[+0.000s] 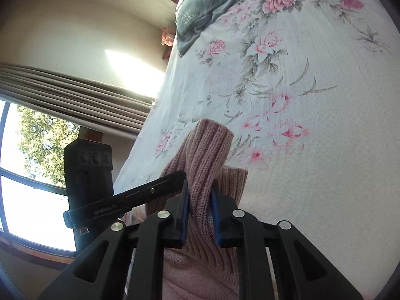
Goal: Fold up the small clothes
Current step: 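Lift the ribbed fabric with the right tool while the left tool grips and releases nearby knit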
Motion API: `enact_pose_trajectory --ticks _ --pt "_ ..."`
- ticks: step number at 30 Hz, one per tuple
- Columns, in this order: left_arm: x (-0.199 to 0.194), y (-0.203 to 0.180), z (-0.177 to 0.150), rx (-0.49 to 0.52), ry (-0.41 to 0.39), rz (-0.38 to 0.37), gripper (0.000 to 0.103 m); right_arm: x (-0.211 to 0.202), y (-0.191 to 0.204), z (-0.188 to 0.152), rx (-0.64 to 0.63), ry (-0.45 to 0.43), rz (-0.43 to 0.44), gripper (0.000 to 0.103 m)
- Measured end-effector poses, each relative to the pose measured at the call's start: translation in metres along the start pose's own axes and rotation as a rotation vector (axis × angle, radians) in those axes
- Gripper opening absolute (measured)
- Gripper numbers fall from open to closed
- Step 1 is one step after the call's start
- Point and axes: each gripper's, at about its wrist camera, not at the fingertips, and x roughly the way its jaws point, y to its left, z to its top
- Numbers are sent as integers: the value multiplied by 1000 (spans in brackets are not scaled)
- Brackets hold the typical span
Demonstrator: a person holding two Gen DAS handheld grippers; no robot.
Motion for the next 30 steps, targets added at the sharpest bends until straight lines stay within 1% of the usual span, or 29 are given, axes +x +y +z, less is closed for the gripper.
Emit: enact_pose_trajectory --ticks 4,6,9,12,14,15,17,19,20,21,22,23,24,25,26,27,29,30 --pt "-40 -39 -19 121 -89 -108 14 -49 39 -24 -148 -81 41 16" --pt "-56 -55 -39 185 -112 -140 15 -67 56 -44 -215 -103 57 16" --pt "-78 -67 -75 275 -118 -166 22 -80 77 -80 -303 -109 38 16" --pt "-90 -72 -115 359 -98 -158 30 -84 91 -121 -380 -70 5 16" --pt "-90 -68 -141 394 -65 -135 36 -79 96 -149 -430 -25 -44 23" --pt "-87 -66 -154 412 -35 -121 38 -75 96 -162 -445 4 -67 25" --pt "-79 -60 -181 463 26 -51 41 -70 90 -189 -460 65 -96 37" --pt "-75 -51 -203 513 80 4 41 -68 84 -209 -472 104 -146 37" --pt "-78 -47 -210 526 78 17 44 -71 81 -216 -473 113 -158 37" --pt "-82 -45 -213 524 86 18 44 -76 80 -221 -467 115 -157 37" --pt "-87 -43 -214 509 96 16 45 -83 80 -222 -455 102 -151 37" --pt "-93 -44 -214 497 89 16 45 -91 81 -220 -442 82 -138 37" --pt "-100 -47 -212 496 68 4 45 -98 84 -216 -428 56 -127 37" --pt "-107 -50 -210 495 42 -15 48 -104 90 -209 -421 29 -122 37" --pt "-113 -55 -207 489 15 -37 54 -108 96 -203 -424 3 -115 37" --pt "-118 -60 -203 478 -11 -58 56 -111 104 -197 -428 -22 -115 37" --pt "-123 -72 -197 458 -55 -114 62 -108 114 -182 -420 -55 -137 37" --pt "-123 -75 -193 449 -75 -127 63 -104 117 -176 -418 -64 -141 37"
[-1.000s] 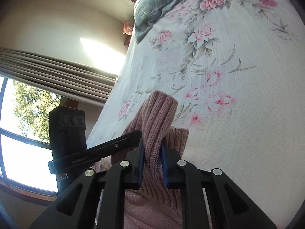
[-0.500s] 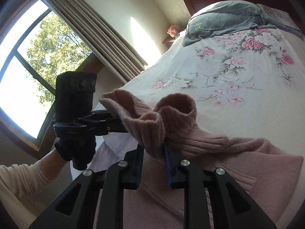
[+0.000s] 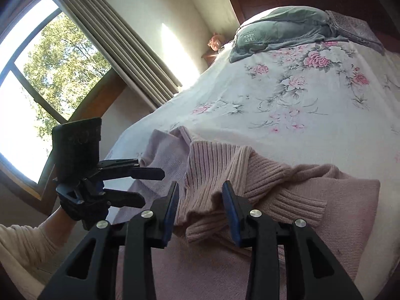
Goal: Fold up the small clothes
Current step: 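Lift the ribbed fabric with the right tool while the left tool grips and releases nearby knit, then move both tools open to the ribbed hem of the sweater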
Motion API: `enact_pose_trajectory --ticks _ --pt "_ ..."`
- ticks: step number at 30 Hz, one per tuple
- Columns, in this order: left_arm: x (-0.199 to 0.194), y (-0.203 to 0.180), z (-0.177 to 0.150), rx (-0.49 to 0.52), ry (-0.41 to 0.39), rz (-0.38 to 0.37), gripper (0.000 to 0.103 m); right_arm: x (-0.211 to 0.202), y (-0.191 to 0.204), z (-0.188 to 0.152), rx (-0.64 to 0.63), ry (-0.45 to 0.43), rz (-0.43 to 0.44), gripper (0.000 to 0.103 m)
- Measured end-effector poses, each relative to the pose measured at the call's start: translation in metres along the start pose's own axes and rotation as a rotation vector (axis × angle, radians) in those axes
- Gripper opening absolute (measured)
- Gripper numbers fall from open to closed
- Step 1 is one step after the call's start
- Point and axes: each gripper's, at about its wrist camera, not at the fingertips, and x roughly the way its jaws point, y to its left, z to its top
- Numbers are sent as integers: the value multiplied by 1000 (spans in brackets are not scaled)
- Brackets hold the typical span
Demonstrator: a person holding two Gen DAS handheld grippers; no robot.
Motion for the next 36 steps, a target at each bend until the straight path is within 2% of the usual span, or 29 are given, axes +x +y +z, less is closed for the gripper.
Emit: enact_pose_trajectory --ticks 2,5,8,10,13,19,23,26,29,33,36 --pt "9 -2 4 -24 -5 21 64 14 2 10 1 3 -42 37" --pt "31 1 -2 -44 58 99 64 39 2 8 -1 57 -112 36" --pt "47 13 -19 -74 141 174 64 57 -3 -14 22 134 -160 36" --pt "46 18 -29 -71 129 189 64 68 -8 -31 37 173 -198 36" --pt "52 26 -40 -83 156 235 67 69 -12 -48 57 136 -198 36" --pt "47 20 -45 -94 129 293 67 63 -11 -48 91 95 -194 37" --pt "14 4 -53 -132 94 312 68 17 3 -53 117 10 -147 47" --pt "-23 -12 -75 -145 63 359 70 -24 20 -73 87 -35 -154 54" --pt "-62 -20 -110 -183 45 411 73 -58 32 -106 85 -45 -168 55" --pt "-107 -25 -161 -249 55 526 73 -86 43 -157 86 -29 -240 56" --pt "-135 -27 -195 -317 54 561 73 -99 49 -191 119 -25 -240 64"
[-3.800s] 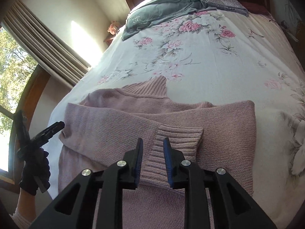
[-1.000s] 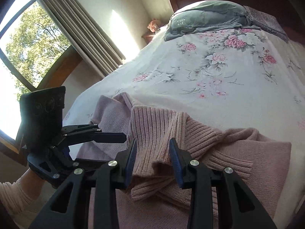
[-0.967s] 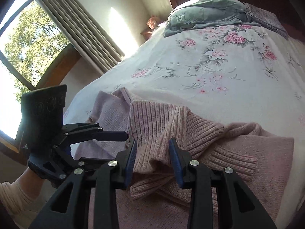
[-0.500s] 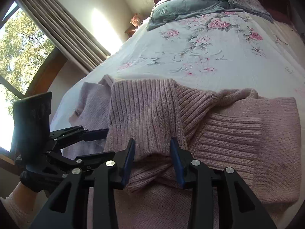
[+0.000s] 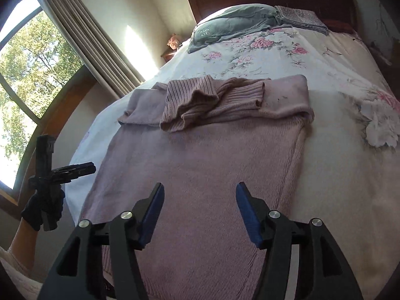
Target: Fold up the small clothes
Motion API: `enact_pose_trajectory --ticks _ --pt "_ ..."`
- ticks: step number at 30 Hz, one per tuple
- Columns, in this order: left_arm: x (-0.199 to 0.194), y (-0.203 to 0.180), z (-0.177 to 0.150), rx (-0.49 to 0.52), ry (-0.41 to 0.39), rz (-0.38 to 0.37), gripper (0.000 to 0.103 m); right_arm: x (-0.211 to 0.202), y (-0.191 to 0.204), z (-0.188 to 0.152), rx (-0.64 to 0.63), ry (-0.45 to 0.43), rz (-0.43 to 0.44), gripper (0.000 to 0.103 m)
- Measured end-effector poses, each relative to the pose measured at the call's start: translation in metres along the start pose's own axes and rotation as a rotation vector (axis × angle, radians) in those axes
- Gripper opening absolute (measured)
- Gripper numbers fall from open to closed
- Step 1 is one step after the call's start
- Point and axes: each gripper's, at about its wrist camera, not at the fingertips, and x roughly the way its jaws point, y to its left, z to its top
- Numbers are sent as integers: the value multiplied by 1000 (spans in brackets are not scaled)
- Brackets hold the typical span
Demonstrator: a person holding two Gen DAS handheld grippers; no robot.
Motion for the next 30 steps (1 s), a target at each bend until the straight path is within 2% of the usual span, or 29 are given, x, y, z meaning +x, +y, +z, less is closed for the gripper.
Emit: enact_pose_trajectory --ticks 4,9,14,21,26,30 --pt "-15 22 -35 -67 32 34 73 -14 0 -36 23 15 7 65" --pt "-16 39 -77 -103 103 56 73 -21 3 -77 4 79 -38 66" --pt "-14 41 -110 -136 126 19 76 -22 0 -116 15 152 -71 66" --pt "-23 38 -135 -126 130 -21 77 -18 -16 -160 72 228 -93 66" --pt "-22 37 -144 -138 160 -38 77 5 -32 -181 186 234 -27 66" --pt "-20 31 -145 -115 172 -26 77 19 -37 -190 207 240 -2 65"
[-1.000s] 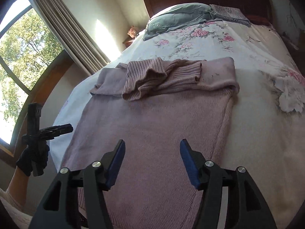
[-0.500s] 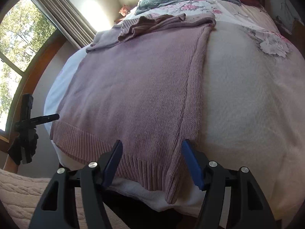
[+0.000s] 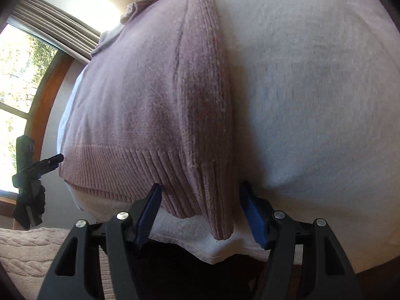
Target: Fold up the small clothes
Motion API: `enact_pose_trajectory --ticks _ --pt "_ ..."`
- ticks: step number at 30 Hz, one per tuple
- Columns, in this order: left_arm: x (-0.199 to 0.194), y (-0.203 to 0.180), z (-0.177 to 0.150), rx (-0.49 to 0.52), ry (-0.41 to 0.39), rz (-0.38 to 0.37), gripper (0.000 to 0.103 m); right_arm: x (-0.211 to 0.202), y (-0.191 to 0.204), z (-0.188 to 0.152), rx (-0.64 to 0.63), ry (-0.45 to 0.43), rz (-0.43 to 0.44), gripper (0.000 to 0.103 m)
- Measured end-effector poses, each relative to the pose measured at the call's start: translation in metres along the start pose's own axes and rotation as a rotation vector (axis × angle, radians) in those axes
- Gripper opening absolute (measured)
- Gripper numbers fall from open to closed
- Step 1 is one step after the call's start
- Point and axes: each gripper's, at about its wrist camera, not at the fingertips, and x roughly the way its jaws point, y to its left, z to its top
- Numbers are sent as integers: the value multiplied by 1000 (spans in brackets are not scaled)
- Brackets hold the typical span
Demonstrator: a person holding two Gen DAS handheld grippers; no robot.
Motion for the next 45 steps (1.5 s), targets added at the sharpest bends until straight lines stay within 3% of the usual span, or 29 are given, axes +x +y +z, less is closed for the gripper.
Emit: enact_pose_trajectory --ticks 1,3,4,6,8,10,16,19,23,30,38,45 --pt "1 -2 1 2 3 1 77 0 1 -1 -6 -4 -1 64" --pt "0 -2 -1 -1 4 0 75 0 3 -1 -19 2 4 51" --pt "0 -3 -1 0 7 1 72 1 4 -2 -19 9 31 35" --pt "0 -4 -3 6 10 9 64 2 0 -5 -3 17 72 22" --pt "-1 -4 -4 -5 9 -6 50 0 0 -6 -4 20 85 17" --pt "-3 -1 -6 -27 4 -24 39 -4 -3 -6 18 22 161 13" --pt "-13 10 -10 -132 -28 -138 11 -22 -8 3 34 15 306 12" --pt "-27 5 -9 -117 -60 -155 9 -34 -7 10 43 -6 373 12" --pt "-53 -13 2 -81 -131 -244 9 -60 3 26 14 -77 495 12" --pt "-76 -32 47 -48 -252 -358 9 -98 3 73 40 -230 635 12" --pt "-52 -4 119 -129 -308 -386 9 -90 -50 144 176 -286 578 12" --pt "-5 21 164 -226 -259 -360 11 -48 -80 187 285 -244 521 13"
